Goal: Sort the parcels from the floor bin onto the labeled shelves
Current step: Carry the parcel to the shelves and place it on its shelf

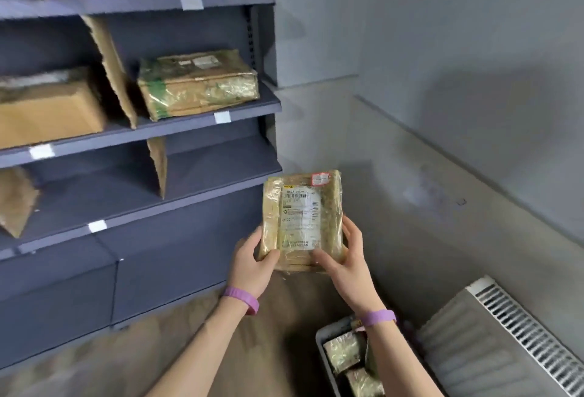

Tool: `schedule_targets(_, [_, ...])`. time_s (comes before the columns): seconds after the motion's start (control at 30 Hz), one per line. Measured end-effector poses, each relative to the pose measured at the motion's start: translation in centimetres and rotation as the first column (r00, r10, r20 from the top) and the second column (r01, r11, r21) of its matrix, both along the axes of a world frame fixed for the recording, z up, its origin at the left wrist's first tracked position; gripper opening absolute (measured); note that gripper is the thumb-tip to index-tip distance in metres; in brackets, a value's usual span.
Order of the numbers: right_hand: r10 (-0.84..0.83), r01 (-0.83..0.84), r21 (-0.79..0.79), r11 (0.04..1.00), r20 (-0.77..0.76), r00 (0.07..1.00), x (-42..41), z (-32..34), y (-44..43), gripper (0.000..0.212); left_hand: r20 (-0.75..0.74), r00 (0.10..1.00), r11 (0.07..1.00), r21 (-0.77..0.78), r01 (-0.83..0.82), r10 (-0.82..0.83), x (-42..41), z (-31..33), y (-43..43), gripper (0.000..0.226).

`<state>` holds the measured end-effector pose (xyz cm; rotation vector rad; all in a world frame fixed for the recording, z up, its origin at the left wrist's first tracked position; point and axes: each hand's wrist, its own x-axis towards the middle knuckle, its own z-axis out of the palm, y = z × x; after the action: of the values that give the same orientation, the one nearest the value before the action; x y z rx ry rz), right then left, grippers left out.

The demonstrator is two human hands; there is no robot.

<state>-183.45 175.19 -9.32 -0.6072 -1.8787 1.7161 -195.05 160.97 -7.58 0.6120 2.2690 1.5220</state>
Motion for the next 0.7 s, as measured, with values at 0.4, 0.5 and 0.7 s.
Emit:
schedule_targets(0.4, [0.482,-0.483,-0.008,0.876,-0.043,0.875,-14.6,1.7,-22.6,0.062,0.053,0.913,0.912,0.051,-0.407,0.404,-8.2,0.5,-26.2,0.053])
schedule_targets(0.5, [0.53,-0.531,-0.025,0.847,-0.052,0.847,-17.3,1.8,-29.3,0.064,0.053,0.879,0.878,0.051,-0.476,0.473,-10.0,0.1,-33.0,0.057])
schedule_targets(0.7, [0.639,-0.639,-0.028,0.769,-0.01,0.77,-21.8,1.5,-41.2,0.064,0.085,0.792,0.789,0.065,-0.61,0.605,-11.8,-0.3,-44.7,0.059])
